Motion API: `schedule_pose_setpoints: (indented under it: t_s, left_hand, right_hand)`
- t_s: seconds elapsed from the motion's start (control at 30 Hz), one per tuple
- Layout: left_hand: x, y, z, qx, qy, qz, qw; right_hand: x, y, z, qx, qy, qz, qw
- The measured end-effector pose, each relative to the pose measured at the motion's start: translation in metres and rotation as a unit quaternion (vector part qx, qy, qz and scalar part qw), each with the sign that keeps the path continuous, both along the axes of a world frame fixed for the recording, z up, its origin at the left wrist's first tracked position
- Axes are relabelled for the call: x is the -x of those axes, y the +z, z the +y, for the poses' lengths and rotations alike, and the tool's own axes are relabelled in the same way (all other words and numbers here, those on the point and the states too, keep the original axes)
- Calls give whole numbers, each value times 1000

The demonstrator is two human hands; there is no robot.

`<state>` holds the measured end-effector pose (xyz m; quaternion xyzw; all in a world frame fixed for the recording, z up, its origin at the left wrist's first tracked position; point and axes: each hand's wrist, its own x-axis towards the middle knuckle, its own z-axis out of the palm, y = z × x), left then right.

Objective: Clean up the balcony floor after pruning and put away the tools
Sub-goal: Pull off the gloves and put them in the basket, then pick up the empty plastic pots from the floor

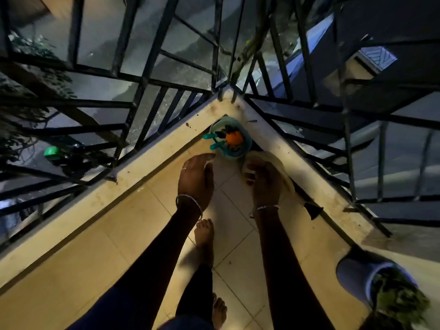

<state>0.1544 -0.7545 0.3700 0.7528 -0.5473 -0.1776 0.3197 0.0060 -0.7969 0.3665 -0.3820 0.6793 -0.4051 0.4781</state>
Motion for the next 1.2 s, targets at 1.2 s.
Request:
schedule_pose_setpoints:
  t_s: [1.2]
  left_hand:
    - [62,286,159,-18,-359,198,912]
  right_hand:
    - [39,334,298,130,-372,7,919]
